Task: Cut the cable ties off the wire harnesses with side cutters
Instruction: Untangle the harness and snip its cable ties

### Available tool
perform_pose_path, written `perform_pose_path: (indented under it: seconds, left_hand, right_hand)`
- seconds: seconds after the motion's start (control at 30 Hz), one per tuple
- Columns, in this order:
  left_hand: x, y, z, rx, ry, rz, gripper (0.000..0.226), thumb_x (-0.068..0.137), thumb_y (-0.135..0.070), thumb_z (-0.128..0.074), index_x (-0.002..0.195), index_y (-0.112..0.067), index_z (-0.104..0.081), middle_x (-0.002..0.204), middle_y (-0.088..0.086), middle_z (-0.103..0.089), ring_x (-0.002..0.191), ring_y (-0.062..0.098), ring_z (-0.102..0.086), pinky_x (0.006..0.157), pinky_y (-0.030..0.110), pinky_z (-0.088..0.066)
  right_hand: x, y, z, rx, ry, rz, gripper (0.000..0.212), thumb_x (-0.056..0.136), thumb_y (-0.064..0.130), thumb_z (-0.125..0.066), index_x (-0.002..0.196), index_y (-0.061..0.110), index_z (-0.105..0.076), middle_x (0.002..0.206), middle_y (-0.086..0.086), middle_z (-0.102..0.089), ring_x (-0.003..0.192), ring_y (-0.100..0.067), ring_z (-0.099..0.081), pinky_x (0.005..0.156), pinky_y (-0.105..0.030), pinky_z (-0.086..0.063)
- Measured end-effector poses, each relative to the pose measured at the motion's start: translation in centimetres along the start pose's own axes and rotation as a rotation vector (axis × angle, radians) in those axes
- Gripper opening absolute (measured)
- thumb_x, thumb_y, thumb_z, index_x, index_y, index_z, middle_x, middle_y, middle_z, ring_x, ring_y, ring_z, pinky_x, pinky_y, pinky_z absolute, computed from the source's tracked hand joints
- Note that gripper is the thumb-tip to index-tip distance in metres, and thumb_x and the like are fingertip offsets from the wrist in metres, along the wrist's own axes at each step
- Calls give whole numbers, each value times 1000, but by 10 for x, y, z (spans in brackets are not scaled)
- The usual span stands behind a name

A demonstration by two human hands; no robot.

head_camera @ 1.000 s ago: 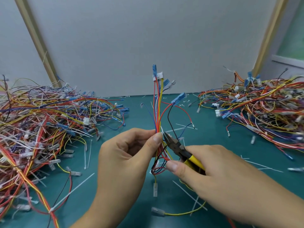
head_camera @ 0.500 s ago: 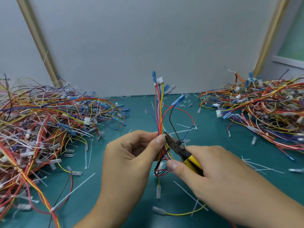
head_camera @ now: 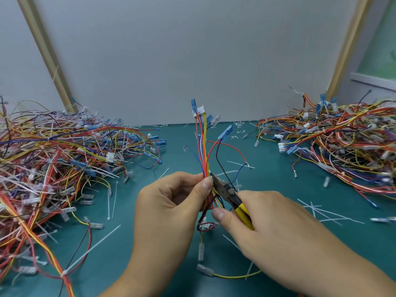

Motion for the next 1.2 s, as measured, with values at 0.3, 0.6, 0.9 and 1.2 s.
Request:
perform_pose_path:
  seconds: [0.3, 0.6, 0.9, 1.2]
  left_hand:
    - [9, -1, 13, 16, -69, -20, 7, 80, -17, -76, 75, -12, -76, 67, 4, -74, 61, 13, -69, 62, 22, -57]
    - [-4, -36, 7, 544, -132, -516, 8, 78, -17, -72, 72, -17, -66, 63, -9, -60, 60, 4, -59, 61, 21, -48]
    - [-34, -52, -28, 910, -36, -1025, 22, 87, -10, -69, 66, -8, -65, 58, 4, -47, 51, 28, -41, 54, 39, -44]
    - [-20, -40, -24, 871, 21, -901, 12, 90, -21, -67, 80, -14, -70, 69, -4, -58, 62, 22, -56, 64, 37, -45]
  right_hand:
    - [14, -20, 9, 318, -47, -59, 66, 77, 76, -43, 71, 11, -45, 53, -3, -52, 49, -18, -48, 52, -38, -42]
    - [19, -25, 13, 941, -232, 24, 15, 81, 37, -69, 96, 37, -70, 76, -1, -71, 72, -15, -72, 71, -38, -61]
    - [21, -28, 0, 1218, -227, -28, 18, 80, 33, -73, 85, 16, -72, 78, -10, -74, 74, -21, -75, 67, -34, -63]
    - [28, -34, -6, 1277, -207, -46, 11, 92, 16, -66, 88, 6, -68, 78, -11, -74, 74, -22, -74, 69, -37, -63]
Point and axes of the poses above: each hand's wrist, its own x-axis towards the middle knuckle, its own z-axis out of the back of the hand, y = z × x, the point moved 8 cm from there along x, towards the middle knuckle
